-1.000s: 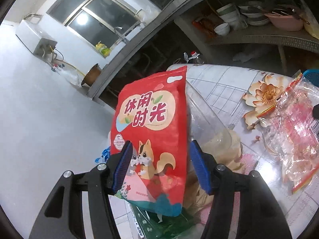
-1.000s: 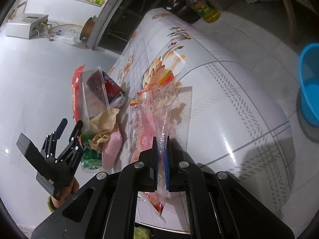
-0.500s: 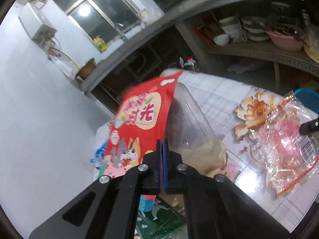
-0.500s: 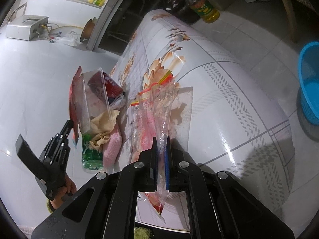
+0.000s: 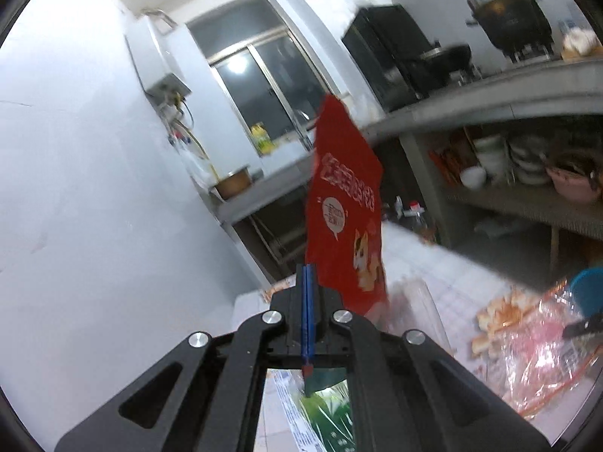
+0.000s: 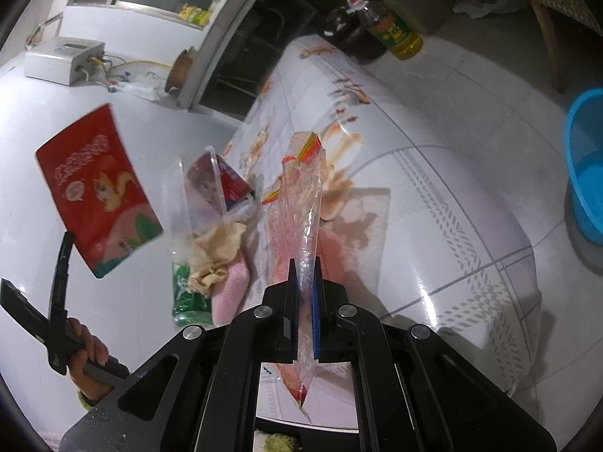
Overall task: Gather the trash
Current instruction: 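Carry the red snack bag and clear bag to the blue wastebasket with both grippers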
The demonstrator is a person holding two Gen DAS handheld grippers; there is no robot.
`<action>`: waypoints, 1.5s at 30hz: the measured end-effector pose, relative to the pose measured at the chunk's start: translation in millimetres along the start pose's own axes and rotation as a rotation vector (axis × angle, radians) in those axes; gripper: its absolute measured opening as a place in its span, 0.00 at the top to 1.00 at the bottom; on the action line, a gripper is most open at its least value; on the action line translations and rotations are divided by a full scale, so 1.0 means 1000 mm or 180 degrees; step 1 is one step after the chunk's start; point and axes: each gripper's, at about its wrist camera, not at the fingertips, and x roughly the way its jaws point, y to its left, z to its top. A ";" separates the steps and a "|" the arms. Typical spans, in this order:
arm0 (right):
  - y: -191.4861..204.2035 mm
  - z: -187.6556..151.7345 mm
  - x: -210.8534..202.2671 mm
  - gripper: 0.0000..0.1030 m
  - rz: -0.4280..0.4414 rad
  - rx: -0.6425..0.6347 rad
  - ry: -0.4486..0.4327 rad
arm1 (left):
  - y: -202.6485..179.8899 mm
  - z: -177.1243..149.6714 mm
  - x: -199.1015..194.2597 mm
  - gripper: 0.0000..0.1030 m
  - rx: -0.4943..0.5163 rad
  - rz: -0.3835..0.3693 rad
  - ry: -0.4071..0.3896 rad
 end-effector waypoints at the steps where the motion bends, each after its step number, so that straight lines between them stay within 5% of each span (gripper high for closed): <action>1: 0.001 0.000 -0.001 0.96 0.0015 -0.0013 -0.0018 | 0.003 0.004 -0.003 1.00 -0.0039 -0.0015 -0.0028; 5: 0.005 -0.001 -0.010 0.96 0.0070 -0.0047 -0.0084 | 0.010 0.016 -0.013 1.00 -0.0218 -0.0212 -0.0069; 8: 0.006 0.001 -0.025 0.97 0.0100 -0.0056 -0.0184 | 0.006 0.028 -0.022 1.00 -0.0396 -0.0598 -0.0071; 14: -0.010 0.002 -0.080 0.97 0.0000 0.0022 -0.0564 | -0.045 0.055 -0.025 1.00 -0.0603 -0.1575 -0.0065; 18: -0.041 -0.001 -0.135 0.97 -0.0254 0.0209 -0.0937 | -0.111 0.077 -0.009 1.00 -0.0680 -0.2366 0.0121; 23: -0.104 -0.013 -0.191 0.97 -0.0695 0.0696 -0.1328 | -0.223 0.090 0.032 1.00 -0.0786 -0.3471 0.0950; 27: -0.155 -0.021 -0.200 0.97 -0.1024 0.1084 -0.1430 | -0.330 0.076 0.068 1.00 -0.0676 -0.3861 0.1805; 33: -0.218 -0.009 -0.182 0.97 -0.1387 0.1429 -0.1360 | -0.450 0.037 0.095 1.00 -0.0347 -0.3879 0.2521; 39: -0.252 0.029 -0.159 0.95 -0.1760 0.1431 -0.1421 | -0.519 0.026 0.120 0.99 -0.0210 -0.3687 0.2639; 41: -0.262 0.042 -0.151 0.77 -0.1798 0.1434 -0.1485 | -0.533 0.021 0.131 0.85 -0.0236 -0.3657 0.2712; 42: -0.274 0.047 -0.151 0.65 -0.1849 0.1433 -0.1495 | -0.539 0.018 0.138 0.64 -0.0264 -0.3612 0.2792; 43: -0.281 0.051 -0.145 0.48 -0.1897 0.1439 -0.1480 | -0.536 0.016 0.143 0.55 -0.0315 -0.3567 0.2841; 45: -0.291 0.053 -0.136 0.48 -0.1954 0.1478 -0.1457 | -0.533 0.014 0.151 0.53 -0.0428 -0.3461 0.2867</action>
